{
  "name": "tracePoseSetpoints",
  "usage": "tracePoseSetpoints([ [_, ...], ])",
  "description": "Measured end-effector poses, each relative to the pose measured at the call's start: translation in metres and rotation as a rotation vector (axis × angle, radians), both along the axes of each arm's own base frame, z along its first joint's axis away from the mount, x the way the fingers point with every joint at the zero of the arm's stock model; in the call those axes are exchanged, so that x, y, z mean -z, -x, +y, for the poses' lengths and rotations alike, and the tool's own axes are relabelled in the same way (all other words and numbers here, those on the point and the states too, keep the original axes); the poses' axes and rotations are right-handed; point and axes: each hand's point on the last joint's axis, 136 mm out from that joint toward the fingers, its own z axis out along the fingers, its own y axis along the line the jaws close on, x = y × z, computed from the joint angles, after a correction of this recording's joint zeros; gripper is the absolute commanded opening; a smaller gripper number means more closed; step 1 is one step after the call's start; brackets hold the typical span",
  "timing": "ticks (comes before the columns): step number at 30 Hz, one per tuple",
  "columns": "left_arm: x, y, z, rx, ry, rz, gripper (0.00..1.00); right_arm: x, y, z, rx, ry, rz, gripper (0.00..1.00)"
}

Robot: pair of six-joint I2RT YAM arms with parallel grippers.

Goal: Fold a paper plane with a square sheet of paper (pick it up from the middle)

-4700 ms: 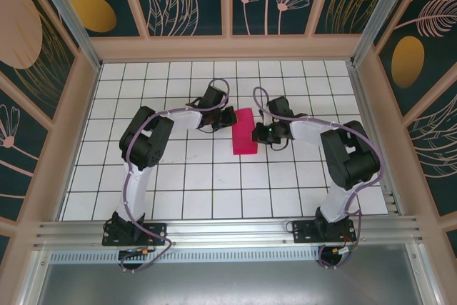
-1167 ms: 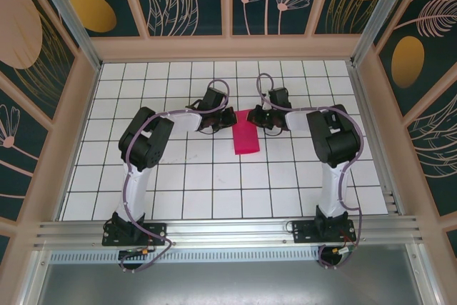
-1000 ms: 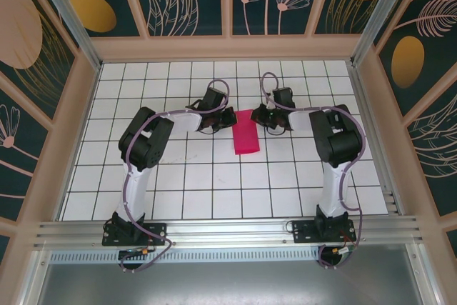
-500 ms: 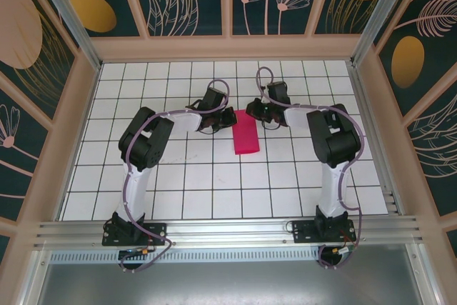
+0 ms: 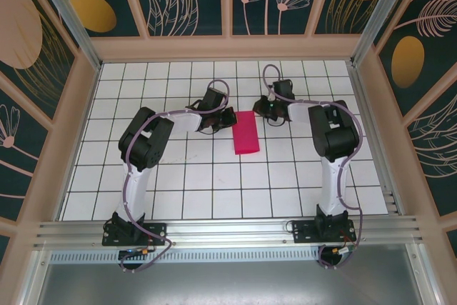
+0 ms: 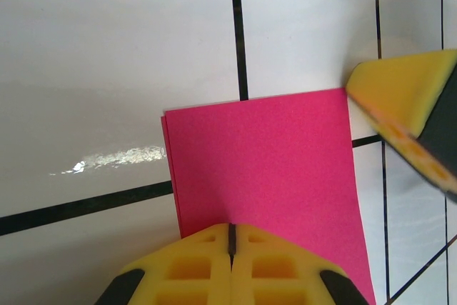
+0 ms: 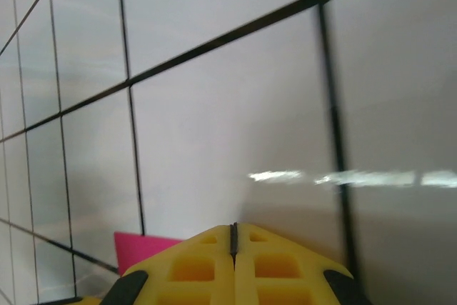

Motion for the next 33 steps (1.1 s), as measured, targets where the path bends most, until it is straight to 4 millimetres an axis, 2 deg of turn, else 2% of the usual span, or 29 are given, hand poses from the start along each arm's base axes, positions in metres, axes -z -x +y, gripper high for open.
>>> tracePoseSetpoints([
  [3,0.000,0.000,0.000,0.000,0.000,0.000,0.00,-0.003,-0.003,-0.012,0.016,0.006,-0.003,0.00],
  [5,0.000,0.000,0.000,0.000,0.000,0.000,0.00,-0.013,0.001,-0.012,-0.004,0.001,-0.021,0.00],
  [9,0.000,0.000,0.000,0.000,0.001,0.000,0.00,-0.041,0.023,0.009,-0.102,-0.027,-0.068,0.00],
  [12,0.000,0.000,0.000,0.000,0.001,0.000,0.00,-0.049,0.040,0.033,-0.190,-0.040,-0.082,0.00],
  [15,0.000,0.000,0.000,0.000,0.001,-0.001,0.00,-0.041,0.058,0.049,-0.257,-0.040,-0.055,0.00],
  [17,0.000,0.000,0.000,0.000,0.002,-0.002,0.00,-0.033,0.064,0.052,-0.276,-0.037,-0.033,0.00],
  [27,0.000,0.000,0.000,0.000,0.002,-0.002,0.00,0.004,0.089,0.042,-0.313,0.008,0.064,0.00],
  [31,0.000,-0.001,0.000,0.000,0.001,-0.003,0.00,0.005,0.093,0.040,-0.329,0.004,0.045,0.00],
  [33,0.000,-0.001,0.000,-0.001,0.000,-0.004,0.00,0.004,0.105,0.036,-0.334,0.009,0.051,0.00],
])
